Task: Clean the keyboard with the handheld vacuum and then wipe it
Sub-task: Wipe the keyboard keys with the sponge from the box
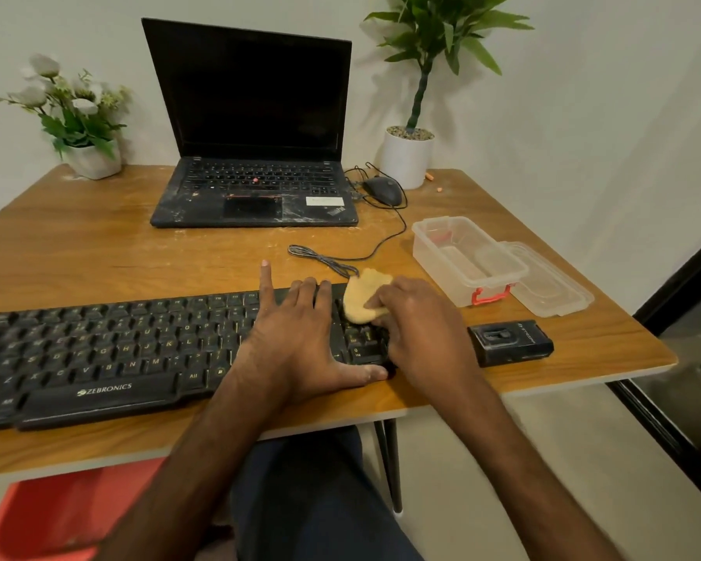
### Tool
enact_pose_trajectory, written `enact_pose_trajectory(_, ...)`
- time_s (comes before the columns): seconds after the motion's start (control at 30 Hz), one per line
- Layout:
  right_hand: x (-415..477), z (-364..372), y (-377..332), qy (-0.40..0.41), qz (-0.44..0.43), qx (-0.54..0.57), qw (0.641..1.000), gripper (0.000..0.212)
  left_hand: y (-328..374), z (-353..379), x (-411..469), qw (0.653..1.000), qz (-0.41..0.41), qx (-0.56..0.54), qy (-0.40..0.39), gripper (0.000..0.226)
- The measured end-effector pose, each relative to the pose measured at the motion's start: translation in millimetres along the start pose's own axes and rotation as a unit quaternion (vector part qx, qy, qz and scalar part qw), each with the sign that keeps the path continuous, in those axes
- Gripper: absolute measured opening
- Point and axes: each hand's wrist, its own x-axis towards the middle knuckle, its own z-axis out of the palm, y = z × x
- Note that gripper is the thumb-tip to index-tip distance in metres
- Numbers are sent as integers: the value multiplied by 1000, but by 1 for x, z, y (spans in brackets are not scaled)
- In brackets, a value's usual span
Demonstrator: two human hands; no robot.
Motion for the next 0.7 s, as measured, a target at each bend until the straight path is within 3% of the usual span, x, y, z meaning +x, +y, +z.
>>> enact_pose_trajectory(0.1, -28, -8, -6, 25, 18, -8, 999, 34, 0, 0, 0, 1000, 3, 3, -5, 145)
enact_pose_trajectory(0.2, -37, -24, -12, -35, 34, 7, 999, 31, -1, 1, 0, 1000, -1, -1, -2, 145)
enact_pose_trajectory(0.3, -18, -42, 5, -72, 103, 95, 988, 27, 0, 0, -1, 1000, 2, -2, -2, 143)
enact_pose_trajectory(0.43, 33, -36, 8, 138, 116, 88, 980, 30, 0, 0, -1, 1000, 4, -5, -2, 143)
enact_pose_trajectory(0.47, 42, -26, 4, 138, 94, 80, 983, 32, 0, 0, -1, 1000, 2, -5, 1, 143)
enact_pose_trajectory(0.6, 32, 10, -14, -6, 19, -7, 1000, 36, -2, -1, -1, 1000, 0, -1, 6, 143)
enact_pose_trajectory(0.7, 11, 8, -11, 18, 31, 1, 999, 41, -3, -1, -1, 1000, 3, -6, 2, 145)
